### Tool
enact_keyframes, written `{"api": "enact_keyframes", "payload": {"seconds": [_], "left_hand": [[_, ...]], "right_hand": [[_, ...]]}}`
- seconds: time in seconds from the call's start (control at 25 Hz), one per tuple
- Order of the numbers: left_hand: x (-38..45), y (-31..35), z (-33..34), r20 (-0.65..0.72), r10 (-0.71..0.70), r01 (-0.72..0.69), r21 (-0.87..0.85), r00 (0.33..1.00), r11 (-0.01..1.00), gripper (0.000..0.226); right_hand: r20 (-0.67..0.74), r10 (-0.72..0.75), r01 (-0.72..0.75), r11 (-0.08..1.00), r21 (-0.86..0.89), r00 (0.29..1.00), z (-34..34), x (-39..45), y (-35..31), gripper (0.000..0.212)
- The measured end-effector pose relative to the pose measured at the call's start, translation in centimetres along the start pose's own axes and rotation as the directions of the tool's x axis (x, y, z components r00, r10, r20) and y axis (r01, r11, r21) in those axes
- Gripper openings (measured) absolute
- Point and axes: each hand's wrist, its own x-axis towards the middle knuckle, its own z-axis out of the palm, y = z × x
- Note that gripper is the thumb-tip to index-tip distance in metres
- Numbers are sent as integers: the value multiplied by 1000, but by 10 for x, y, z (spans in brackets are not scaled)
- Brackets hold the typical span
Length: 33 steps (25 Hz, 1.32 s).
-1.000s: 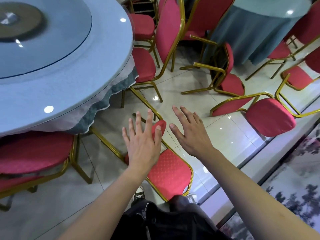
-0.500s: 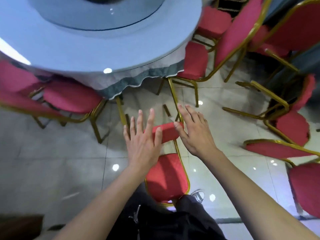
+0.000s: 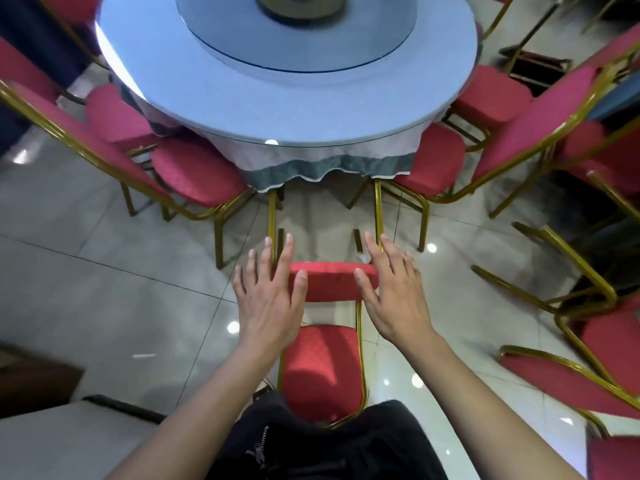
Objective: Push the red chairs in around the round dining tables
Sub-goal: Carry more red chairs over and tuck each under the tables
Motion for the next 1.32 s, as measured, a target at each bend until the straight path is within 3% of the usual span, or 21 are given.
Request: {"api": "enact_keyframes", "payload": {"seconds": [0.12,0.28,0.52,0.68,0.84,0.96,1.16,1.32], "left_hand": [[-1,2,-1,-28,-10,11,14,1000,1000,67],[-12,12,16,-103,-170,170,-9,980,985,65],[-73,55,83,-220,-419,422,-35,881,906,61],[-115,64,123,-167,-505,504,-49,847,862,60],[-143,39,181,-104,-568,559,-104,817,823,62],[-153,0,256,-24,-615,611,-93,788,786,65],[-150,-88,414,71,-593,598,-78,802,798,63],[-139,-167,545,107,-559,561,13,822,828,64]], "right_hand": [[-2,-55,55,998,-3,998,-1,12,-4,63],[26,-243,242,970,24,970,-2,34,5,63],[114,-485,477,874,93,867,6,37,63,61],[197,-538,525,843,119,819,24,16,102,62],[318,-504,497,861,110,803,78,-13,140,63],[420,-422,424,901,94,804,155,-38,177,65],[481,-253,281,960,14,839,318,-76,241,70],[560,-93,166,983,-81,823,457,-103,291,74]]}}
